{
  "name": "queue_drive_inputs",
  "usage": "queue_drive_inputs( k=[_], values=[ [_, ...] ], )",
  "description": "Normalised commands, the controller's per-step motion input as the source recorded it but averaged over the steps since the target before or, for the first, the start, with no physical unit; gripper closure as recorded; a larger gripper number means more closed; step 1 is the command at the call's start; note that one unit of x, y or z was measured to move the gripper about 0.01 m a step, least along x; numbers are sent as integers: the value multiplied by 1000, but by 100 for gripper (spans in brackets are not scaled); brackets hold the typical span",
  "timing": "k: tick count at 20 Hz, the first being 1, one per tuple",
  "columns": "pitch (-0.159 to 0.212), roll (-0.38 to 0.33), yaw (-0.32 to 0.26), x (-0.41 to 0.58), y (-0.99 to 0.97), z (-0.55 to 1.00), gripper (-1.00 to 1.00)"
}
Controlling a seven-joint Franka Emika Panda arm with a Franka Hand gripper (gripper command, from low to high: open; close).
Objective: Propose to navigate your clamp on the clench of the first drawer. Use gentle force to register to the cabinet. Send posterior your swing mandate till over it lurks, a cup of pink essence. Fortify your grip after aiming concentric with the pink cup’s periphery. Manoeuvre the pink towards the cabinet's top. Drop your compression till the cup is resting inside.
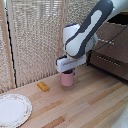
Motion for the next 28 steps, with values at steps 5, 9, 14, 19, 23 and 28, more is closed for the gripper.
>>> queue_drive_inputs(
  k=[5, 9, 14, 19, 23, 28],
  values=[
    [0, -89, -291, 166, 76, 718, 100],
    [9, -119, -306, 170, 26, 771, 100],
    [18, -124, -316, 173, 0, 789, 100],
    [14, -125, -316, 170, 1, 785, 100],
    [3, -126, -312, 160, 18, 781, 100],
    [0, -137, -289, 185, 69, 738, 100]
  ],
)
